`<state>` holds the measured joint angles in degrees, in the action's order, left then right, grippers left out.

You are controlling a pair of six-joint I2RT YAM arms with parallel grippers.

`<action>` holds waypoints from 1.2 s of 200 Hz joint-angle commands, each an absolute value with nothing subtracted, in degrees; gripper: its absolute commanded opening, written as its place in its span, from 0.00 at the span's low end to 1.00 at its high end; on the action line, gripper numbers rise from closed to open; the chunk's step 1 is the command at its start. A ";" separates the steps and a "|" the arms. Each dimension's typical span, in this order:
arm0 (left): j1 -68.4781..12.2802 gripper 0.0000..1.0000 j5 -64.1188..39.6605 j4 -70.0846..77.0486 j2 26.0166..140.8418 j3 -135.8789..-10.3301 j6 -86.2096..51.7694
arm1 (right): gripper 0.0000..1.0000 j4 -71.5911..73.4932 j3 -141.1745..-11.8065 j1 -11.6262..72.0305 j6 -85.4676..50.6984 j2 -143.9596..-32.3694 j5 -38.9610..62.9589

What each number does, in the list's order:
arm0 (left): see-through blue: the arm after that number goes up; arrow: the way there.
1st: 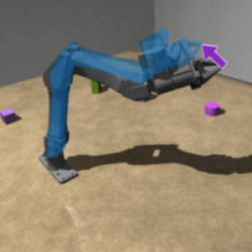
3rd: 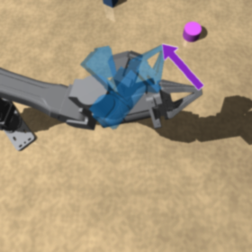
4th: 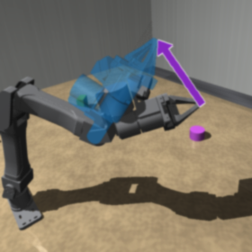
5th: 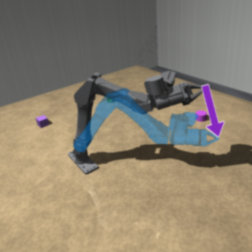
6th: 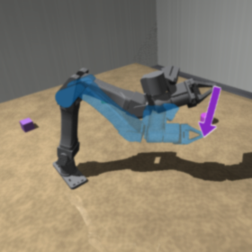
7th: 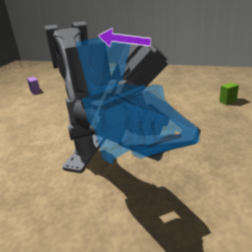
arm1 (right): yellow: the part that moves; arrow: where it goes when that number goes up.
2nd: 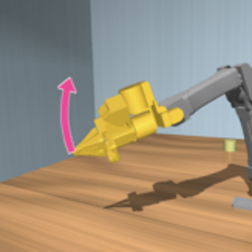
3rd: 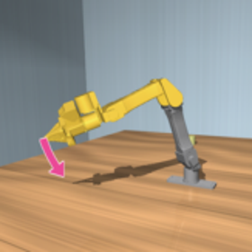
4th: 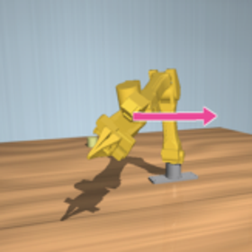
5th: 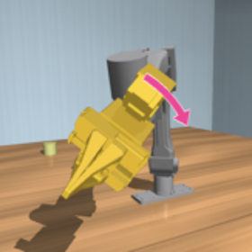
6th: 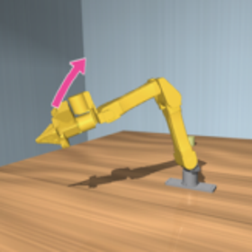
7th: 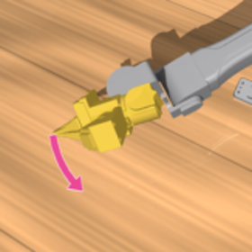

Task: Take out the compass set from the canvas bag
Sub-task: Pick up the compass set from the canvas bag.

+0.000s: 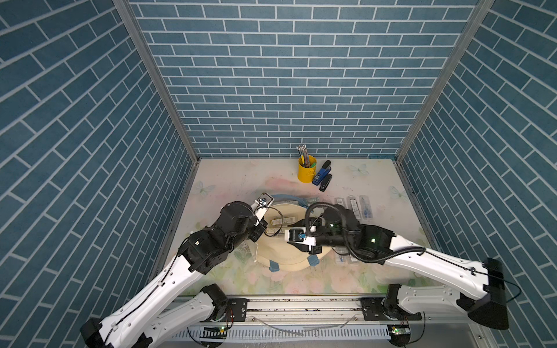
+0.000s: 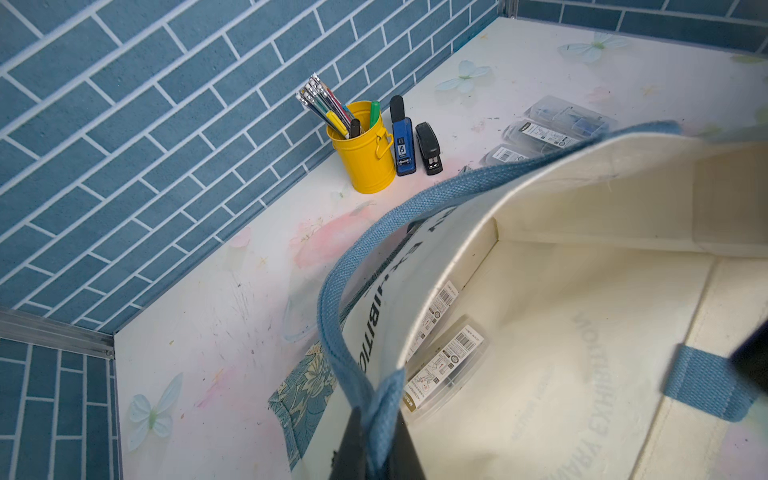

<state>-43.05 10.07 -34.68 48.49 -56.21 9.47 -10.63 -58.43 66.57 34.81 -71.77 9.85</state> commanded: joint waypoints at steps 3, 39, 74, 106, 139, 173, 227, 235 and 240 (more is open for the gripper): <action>-43.02 0.00 8.29 -33.13 47.43 -58.43 8.39 | 0.52 -4.24 -54.59 67.51 41.45 -77.43 5.38; -42.98 0.00 6.46 -32.77 47.21 -58.53 7.83 | 0.52 2.15 -52.50 67.44 42.62 -86.47 -0.34; -42.94 0.00 4.43 -33.20 47.47 -59.54 7.66 | 0.53 5.89 -54.68 65.30 43.47 -94.26 -1.75; -42.99 0.00 3.49 -33.96 47.12 -59.26 7.73 | 0.53 8.70 -56.72 63.53 41.22 -100.50 -1.06; -42.98 0.00 2.35 -33.29 46.33 -57.96 7.65 | 0.54 9.62 -59.87 62.01 38.94 -105.03 -0.53; -42.98 0.00 2.24 -32.78 45.80 -56.79 7.91 | 0.56 7.17 -63.72 60.70 35.26 -107.25 0.47; -42.89 0.00 2.40 -32.05 45.68 -55.24 8.92 | 0.66 -1.48 -68.71 58.77 27.42 -112.84 3.17; -42.89 0.00 2.55 -31.99 45.63 -54.98 8.96 | 0.66 -3.39 -69.91 58.56 26.40 -114.02 3.96; -42.89 0.00 2.59 -31.90 45.55 -54.87 9.05 | 0.66 -4.74 -70.58 58.49 26.01 -114.67 4.43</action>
